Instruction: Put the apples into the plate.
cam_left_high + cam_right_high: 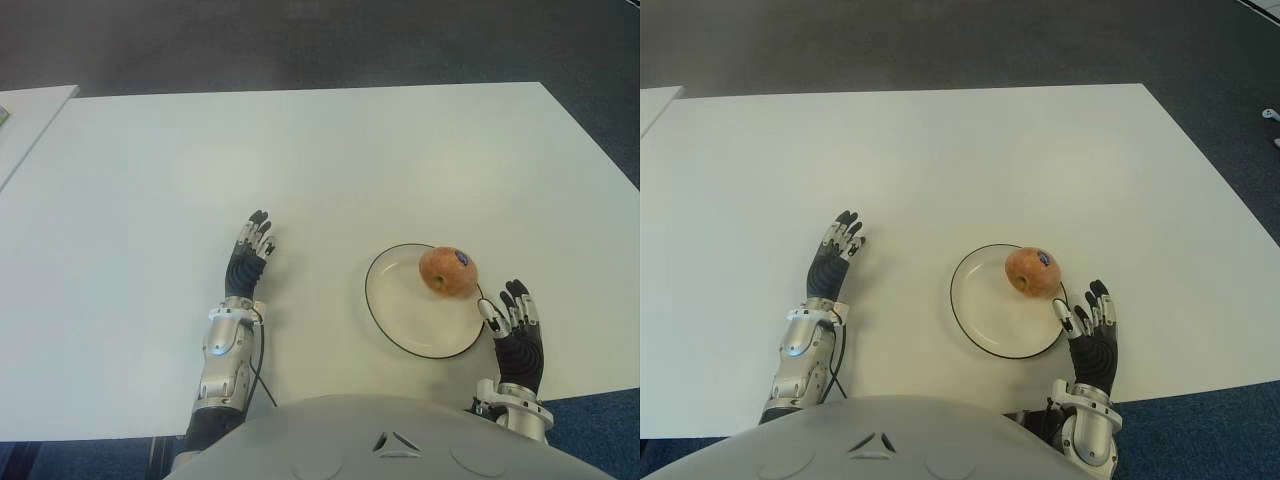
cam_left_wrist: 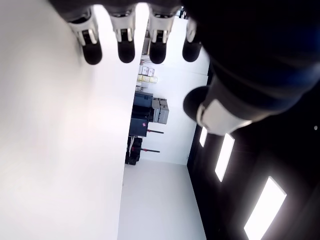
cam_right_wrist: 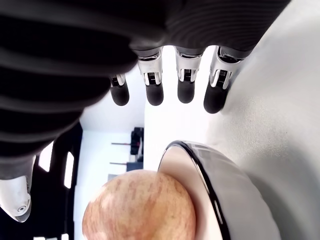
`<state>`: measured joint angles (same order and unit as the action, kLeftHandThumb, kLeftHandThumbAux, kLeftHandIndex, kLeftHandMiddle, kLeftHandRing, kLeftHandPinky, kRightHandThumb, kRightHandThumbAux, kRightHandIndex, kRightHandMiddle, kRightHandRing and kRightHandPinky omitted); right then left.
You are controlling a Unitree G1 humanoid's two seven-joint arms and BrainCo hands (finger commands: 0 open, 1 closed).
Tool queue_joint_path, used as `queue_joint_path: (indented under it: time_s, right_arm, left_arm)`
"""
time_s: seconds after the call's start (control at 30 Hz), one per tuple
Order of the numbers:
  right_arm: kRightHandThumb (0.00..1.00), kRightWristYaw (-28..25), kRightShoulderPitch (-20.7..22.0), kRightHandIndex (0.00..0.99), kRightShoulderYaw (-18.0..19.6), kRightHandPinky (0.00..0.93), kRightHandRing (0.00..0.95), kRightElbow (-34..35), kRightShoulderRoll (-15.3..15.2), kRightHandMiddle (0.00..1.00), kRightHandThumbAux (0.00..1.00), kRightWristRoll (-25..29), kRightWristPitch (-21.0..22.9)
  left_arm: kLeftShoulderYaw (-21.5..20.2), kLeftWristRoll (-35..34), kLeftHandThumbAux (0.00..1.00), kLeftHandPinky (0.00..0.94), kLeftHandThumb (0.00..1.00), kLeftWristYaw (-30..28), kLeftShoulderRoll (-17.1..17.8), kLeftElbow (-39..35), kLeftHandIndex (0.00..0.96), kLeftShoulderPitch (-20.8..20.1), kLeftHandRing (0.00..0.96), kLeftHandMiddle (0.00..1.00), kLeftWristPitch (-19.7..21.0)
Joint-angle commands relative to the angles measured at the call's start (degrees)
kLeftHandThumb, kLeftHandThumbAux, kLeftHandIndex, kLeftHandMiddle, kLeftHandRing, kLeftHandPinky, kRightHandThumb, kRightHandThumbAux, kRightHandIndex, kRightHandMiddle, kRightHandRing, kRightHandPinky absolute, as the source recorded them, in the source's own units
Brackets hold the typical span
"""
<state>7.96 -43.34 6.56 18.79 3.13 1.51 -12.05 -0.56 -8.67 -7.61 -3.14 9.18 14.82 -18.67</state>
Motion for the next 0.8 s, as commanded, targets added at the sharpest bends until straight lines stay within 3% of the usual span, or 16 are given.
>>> queue_joint_path:
  time_s: [0.03, 0.53, 0.67, 0.8]
  right_arm:
    - [0.023, -1.53, 2.43, 0.013, 0.73, 0.0, 0.036, -1.56, -0.64, 0.089, 0.528, 1.32, 1.96]
    - [0.024, -4.54, 7.18, 0.014, 2.94, 0.0, 0.036, -2.58, -2.68, 0.088, 0.532, 2.3, 5.12]
    - [0.026, -5.07, 7.47, 0.012, 2.89, 0.0, 0.03, -1.11, -2.96, 0.08, 0.539, 1.98, 6.79]
    - [0.028, -5.57, 7.44, 0.014, 3.36, 0.0, 0.029, 0.12, -3.4, 0.079, 0.544, 2.17, 8.33]
  left_arm:
    - [-0.83, 1.03, 0.645, 0.012, 0.095, 1.67, -0.56, 1.68, 0.037, 0.4, 0.002, 0.001, -1.08]
    - [-0.42, 1.16, 0.557, 0.0, 0.101, 2.12, -1.25, -0.32, 0.022, 5.4, 0.0, 0.0, -3.23]
    - [0.72, 1.96, 0.537, 0.0, 0.089, 1.4, -0.05, -5.23, 0.037, 11.32, 0.0, 0.008, -2.71]
    - [1.5, 2.67, 0.528, 0.0, 0.077, 1.52, -0.03, -6.59, 0.045, 12.77, 0.0, 0.014, -2.72]
